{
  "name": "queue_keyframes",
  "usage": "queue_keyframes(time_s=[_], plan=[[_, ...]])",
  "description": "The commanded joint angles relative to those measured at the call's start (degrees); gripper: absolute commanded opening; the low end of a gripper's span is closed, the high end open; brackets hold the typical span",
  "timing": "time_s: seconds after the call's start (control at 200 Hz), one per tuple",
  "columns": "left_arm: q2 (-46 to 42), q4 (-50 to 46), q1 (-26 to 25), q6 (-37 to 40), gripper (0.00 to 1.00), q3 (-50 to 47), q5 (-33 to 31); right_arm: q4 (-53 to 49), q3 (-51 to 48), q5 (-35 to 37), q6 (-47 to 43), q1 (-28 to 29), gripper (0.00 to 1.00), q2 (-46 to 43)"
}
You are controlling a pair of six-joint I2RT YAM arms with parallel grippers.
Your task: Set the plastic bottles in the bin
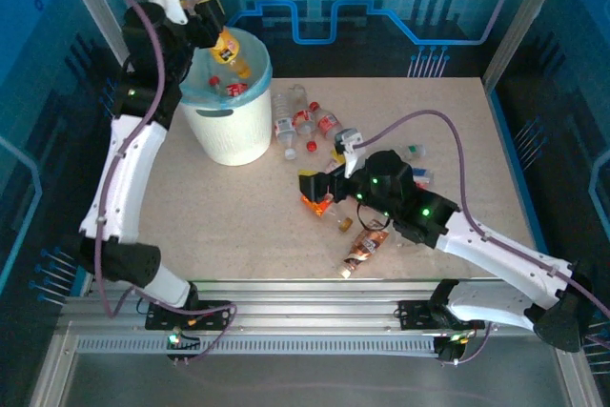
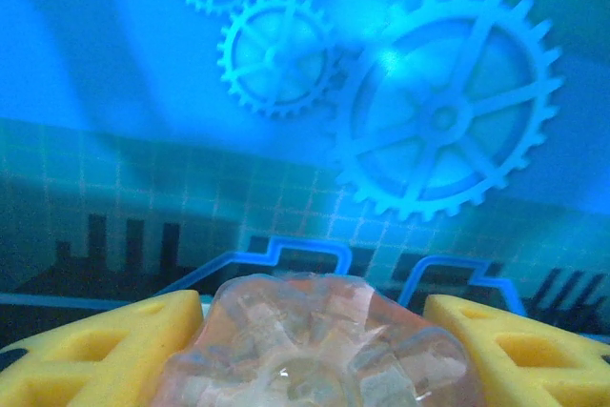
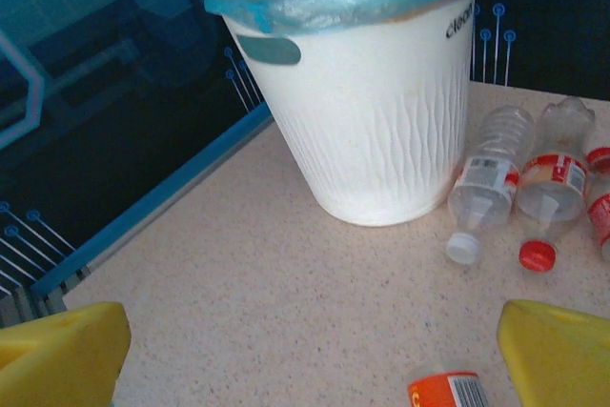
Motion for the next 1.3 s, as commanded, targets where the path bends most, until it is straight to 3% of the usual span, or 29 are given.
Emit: queue_keyframes(time_s=[0.0, 0.365, 0.5, 0.765, 0.925, 1.06, 1.296], plan=[[3.3, -1.3, 1.3, 2.7, 0.47, 3.0, -0.8, -4.1, 6.4, 0.4, 2.2, 0.7, 0.99, 3.8], [12.5, -6.1, 3.3, 2.6, 0.49, 4.1, 1.4, -13.9, 27.9, 0.8, 1.3, 0.1, 0.99, 21.1], [16.2, -8.3, 3.5, 0.7, 0.50, 4.5, 5.0, -17.6, 33.3, 0.9, 2.8, -0.3, 0.99, 24.9], [19.3, -6.7, 3.5, -0.4, 0.58, -2.6, 12.3, -18.8, 29.9, 0.7, 6.5, -0.8, 1.00, 24.8], [17.6, -2.2, 3.6, 0.9, 0.75, -8.3, 11.8, -19.6, 27.2, 1.8, 7.9, -1.1, 0.99, 23.5], [16.5, -2.4, 3.6, 0.7, 0.86, -8.0, 12.1, -20.0, 26.5, 2.3, 8.4, -1.2, 1.00, 23.0], [13.9, -4.3, 3.8, 0.0, 0.90, -5.2, 13.3, -20.7, 26.4, 2.1, 9.3, -1.2, 0.99, 22.9]])
